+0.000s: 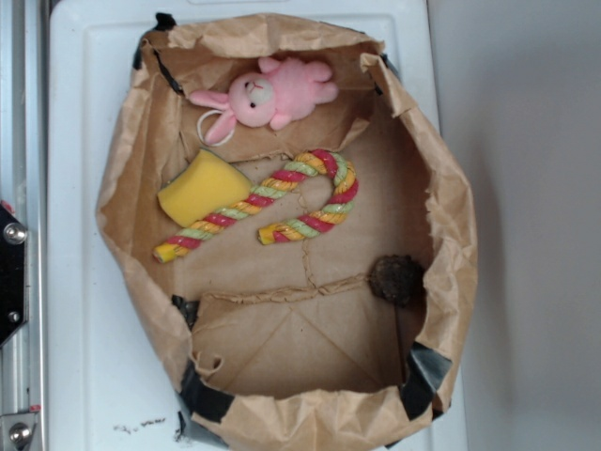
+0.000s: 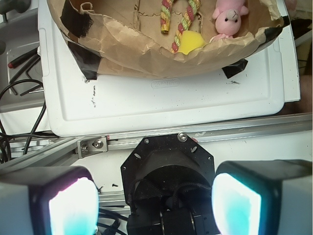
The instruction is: Grab the rock.
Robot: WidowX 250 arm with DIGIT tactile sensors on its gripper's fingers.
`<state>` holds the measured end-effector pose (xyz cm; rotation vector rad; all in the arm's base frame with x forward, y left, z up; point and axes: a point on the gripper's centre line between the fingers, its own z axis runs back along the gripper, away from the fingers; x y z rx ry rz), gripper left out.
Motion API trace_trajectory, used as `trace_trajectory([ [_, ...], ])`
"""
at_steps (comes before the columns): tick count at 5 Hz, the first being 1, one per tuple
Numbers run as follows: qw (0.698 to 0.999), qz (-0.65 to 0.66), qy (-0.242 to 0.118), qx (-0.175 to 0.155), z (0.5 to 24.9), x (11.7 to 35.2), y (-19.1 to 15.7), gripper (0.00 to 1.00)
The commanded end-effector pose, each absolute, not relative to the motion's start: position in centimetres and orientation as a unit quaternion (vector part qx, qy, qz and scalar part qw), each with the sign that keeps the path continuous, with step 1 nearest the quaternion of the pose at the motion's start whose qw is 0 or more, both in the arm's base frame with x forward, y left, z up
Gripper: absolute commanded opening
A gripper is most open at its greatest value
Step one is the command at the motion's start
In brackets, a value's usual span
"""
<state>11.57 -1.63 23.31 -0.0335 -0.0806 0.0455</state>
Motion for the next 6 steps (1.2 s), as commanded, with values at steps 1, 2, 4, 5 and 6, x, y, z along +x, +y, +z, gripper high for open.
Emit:
trace_trajectory([
  [1, 0.999, 0.023, -0.040, -0.017, 23.3, 11.6, -1.6, 1.00],
  [2, 0.993, 0.061, -0.087, -0.045, 23.2, 16.6, -2.4, 1.00],
  [4, 0.980, 0.085, -0.164, -0.080, 22.6, 25.1, -1.8, 1.00],
  [5, 0.977, 0.080, -0.172, -0.098, 20.7, 28.0, -1.8, 1.00],
  [6, 0.976, 0.086, -0.178, -0.093, 19.8, 29.8, -1.2, 1.00],
])
